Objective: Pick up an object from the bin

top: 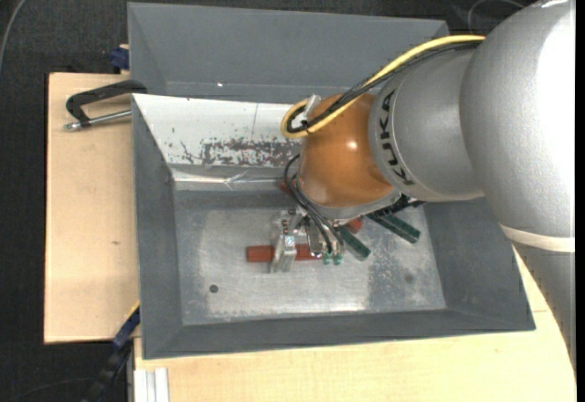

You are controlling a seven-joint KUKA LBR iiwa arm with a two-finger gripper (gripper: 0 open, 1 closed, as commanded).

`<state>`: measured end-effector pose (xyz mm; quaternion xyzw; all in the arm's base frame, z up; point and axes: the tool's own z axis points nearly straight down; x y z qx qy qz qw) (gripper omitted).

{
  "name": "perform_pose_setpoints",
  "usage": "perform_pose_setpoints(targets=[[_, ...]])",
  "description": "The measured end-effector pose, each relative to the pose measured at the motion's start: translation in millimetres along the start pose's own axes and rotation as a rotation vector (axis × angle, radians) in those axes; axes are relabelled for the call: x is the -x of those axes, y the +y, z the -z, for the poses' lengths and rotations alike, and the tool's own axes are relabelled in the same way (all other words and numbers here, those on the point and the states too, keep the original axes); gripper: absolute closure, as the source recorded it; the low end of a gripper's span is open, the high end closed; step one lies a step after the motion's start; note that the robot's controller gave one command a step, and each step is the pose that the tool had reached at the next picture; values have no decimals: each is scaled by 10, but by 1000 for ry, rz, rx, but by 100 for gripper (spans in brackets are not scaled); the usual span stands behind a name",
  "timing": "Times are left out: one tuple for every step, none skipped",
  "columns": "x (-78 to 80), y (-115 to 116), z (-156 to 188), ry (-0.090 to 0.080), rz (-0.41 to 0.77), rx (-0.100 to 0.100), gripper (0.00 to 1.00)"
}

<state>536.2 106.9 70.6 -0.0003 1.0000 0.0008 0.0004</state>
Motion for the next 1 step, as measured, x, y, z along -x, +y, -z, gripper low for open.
perform_pose_setpoints(targets=[[174,-91,2088,-15,89,1,100]])
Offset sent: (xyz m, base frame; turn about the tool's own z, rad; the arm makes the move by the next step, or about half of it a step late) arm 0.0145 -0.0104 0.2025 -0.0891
